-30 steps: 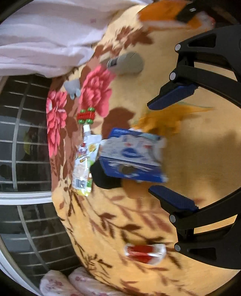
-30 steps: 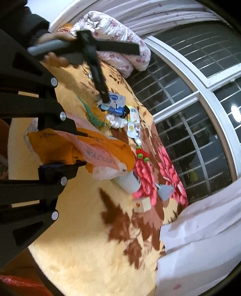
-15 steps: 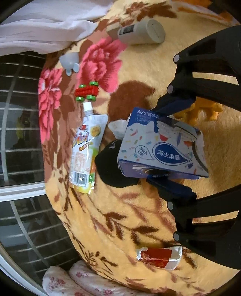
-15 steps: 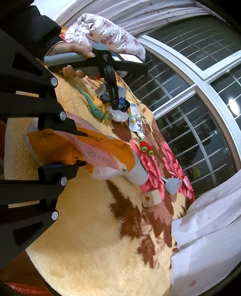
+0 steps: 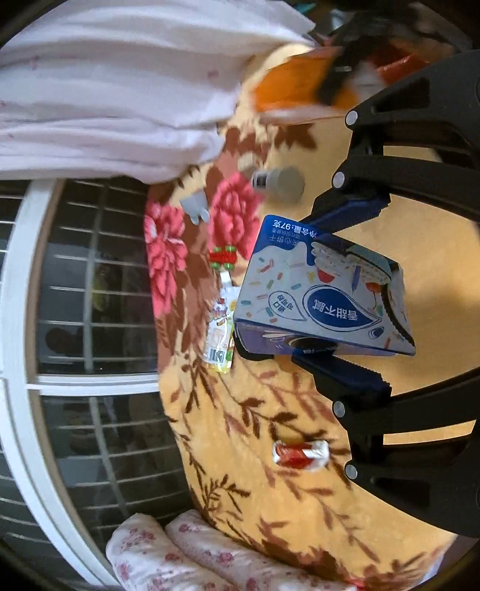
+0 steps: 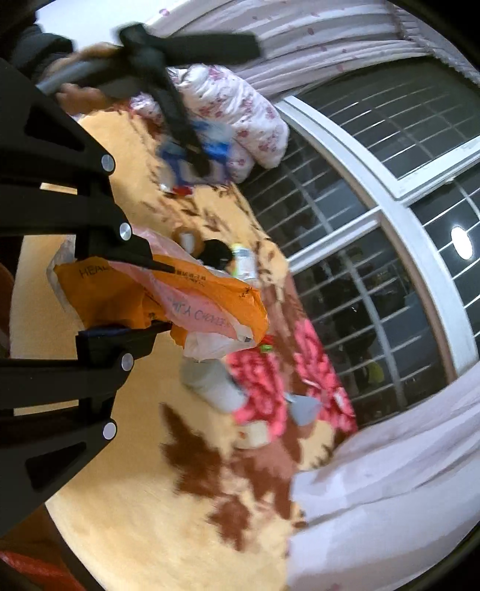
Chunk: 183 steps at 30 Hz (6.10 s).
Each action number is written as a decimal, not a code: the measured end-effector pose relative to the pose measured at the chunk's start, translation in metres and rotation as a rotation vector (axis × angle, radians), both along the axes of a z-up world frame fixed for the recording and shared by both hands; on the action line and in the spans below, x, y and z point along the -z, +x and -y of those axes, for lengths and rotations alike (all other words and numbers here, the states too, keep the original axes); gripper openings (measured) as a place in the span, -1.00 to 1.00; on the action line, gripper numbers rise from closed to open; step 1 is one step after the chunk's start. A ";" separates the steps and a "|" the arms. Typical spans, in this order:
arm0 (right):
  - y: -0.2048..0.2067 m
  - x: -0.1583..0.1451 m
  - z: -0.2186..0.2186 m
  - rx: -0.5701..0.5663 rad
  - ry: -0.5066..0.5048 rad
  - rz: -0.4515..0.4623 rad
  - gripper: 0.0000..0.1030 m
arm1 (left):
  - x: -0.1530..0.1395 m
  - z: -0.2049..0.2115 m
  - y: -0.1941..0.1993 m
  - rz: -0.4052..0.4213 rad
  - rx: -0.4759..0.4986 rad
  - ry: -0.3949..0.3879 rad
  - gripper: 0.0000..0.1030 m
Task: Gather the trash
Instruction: 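Carry both items over the orange bucket and open both tools, then grasp the red-white wrapper with the left tool while the right tool grasps white tissue, then move both tools over the orange bucket and release wrapper and tissue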
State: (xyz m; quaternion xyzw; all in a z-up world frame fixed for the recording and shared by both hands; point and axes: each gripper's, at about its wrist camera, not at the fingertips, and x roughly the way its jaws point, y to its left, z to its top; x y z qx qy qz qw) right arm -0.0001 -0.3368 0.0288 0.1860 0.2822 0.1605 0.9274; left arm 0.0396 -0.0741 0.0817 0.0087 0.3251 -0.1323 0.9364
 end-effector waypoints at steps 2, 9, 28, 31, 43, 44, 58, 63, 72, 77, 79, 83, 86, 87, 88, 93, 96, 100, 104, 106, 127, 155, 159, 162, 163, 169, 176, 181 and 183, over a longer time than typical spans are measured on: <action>-0.014 -0.019 0.000 0.005 -0.038 0.049 -0.55 | -0.001 -0.005 -0.033 0.028 0.016 -0.003 0.18; -0.093 0.000 -0.023 -0.078 -0.124 0.027 -0.55 | 0.054 -0.014 -0.132 -0.020 0.112 0.023 0.18; -0.140 0.153 -0.072 -0.251 -0.243 -0.419 -0.54 | 0.211 -0.018 -0.167 -0.460 0.216 0.104 0.18; -0.133 0.167 -0.075 -0.254 -0.259 -0.481 -0.54 | 0.224 -0.018 -0.162 -0.513 0.217 0.095 0.18; -0.119 0.197 -0.091 -0.273 -0.369 -0.548 0.09 | 0.249 -0.021 -0.152 -0.627 0.197 0.144 0.42; -0.120 0.195 -0.091 -0.271 -0.364 -0.543 0.09 | 0.248 -0.021 -0.153 -0.623 0.195 0.146 0.44; -0.132 0.138 -0.063 -0.225 -0.292 -0.418 0.10 | 0.197 -0.024 -0.147 -0.463 0.168 0.153 0.49; -0.121 0.091 -0.053 -0.199 -0.243 -0.301 0.21 | 0.127 -0.056 -0.114 -0.259 0.070 0.109 0.64; -0.093 0.072 -0.060 -0.191 -0.206 -0.238 0.21 | 0.080 -0.124 0.040 -0.115 -0.231 0.128 0.75; -0.093 0.085 -0.066 -0.179 -0.208 -0.267 0.21 | 0.094 -0.160 0.135 -0.236 -0.303 0.080 0.75; -0.096 0.087 -0.064 -0.169 -0.207 -0.275 0.21 | 0.106 -0.163 0.155 -0.299 -0.311 0.059 0.75; -0.097 0.088 -0.062 -0.154 -0.225 -0.284 0.21 | 0.128 -0.171 0.179 -0.369 -0.369 0.051 0.06; -0.093 0.082 -0.059 -0.147 -0.244 -0.275 0.21 | 0.125 -0.171 0.168 -0.345 -0.351 0.015 -0.49; -0.088 0.078 -0.058 -0.146 -0.241 -0.270 0.21 | 0.121 -0.169 0.162 -0.335 -0.347 0.019 -0.49; -0.084 0.074 -0.057 -0.150 -0.234 -0.263 0.21 | 0.117 -0.166 0.154 -0.321 -0.348 0.028 -0.50; -0.027 0.038 -0.060 -0.193 -0.201 -0.207 0.21 | 0.091 -0.132 0.077 -0.212 -0.254 0.034 -0.50; 0.038 0.019 -0.072 -0.231 -0.158 -0.209 0.21 | 0.083 -0.108 0.020 -0.169 -0.197 -0.012 -0.50; 0.126 0.016 -0.097 -0.270 -0.119 -0.296 0.21 | 0.082 -0.084 -0.042 -0.124 -0.147 -0.084 -0.50; 0.199 0.030 -0.126 -0.272 -0.177 -0.395 0.16 | 0.087 -0.074 -0.065 -0.116 -0.126 -0.082 -0.50; 0.226 0.041 -0.135 -0.277 -0.205 -0.450 0.16 | 0.090 -0.072 -0.073 -0.119 -0.106 -0.077 -0.50; 0.118 -0.076 -0.088 -0.244 -0.075 -0.107 -0.38 | 0.083 -0.057 -0.111 -0.136 0.001 -0.105 -0.50; -0.118 0.195 -0.076 -0.308 -0.199 -0.553 -0.37 | 0.238 -0.001 -0.150 -0.549 0.235 0.107 -0.49; -0.113 0.220 -0.072 -0.299 -0.182 -0.640 -0.36 | 0.253 -0.001 -0.145 -0.602 0.236 0.120 -0.49; -0.110 0.223 -0.079 -0.316 -0.205 -0.647 -0.36 | 0.262 -0.003 -0.141 -0.633 0.228 0.120 -0.49; -0.110 0.224 -0.080 -0.320 -0.215 -0.648 -0.36 | 0.264 -0.004 -0.140 -0.642 0.225 0.118 -0.49; -0.109 0.228 -0.081 -0.307 -0.222 -0.662 0.03 | 0.264 -0.004 -0.138 -0.648 0.217 0.134 0.23; -0.111 0.215 -0.074 -0.270 -0.215 -0.611 0.09 | 0.256 -0.011 -0.138 -0.633 0.189 0.121 0.74; -0.115 0.208 -0.065 -0.254 -0.194 -0.581 0.15 | 0.241 -0.013 -0.139 -0.584 0.179 0.103 0.74; -0.117 0.203 -0.063 -0.243 -0.191 -0.551 0.20 | 0.225 -0.017 -0.137 -0.536 0.178 0.097 0.74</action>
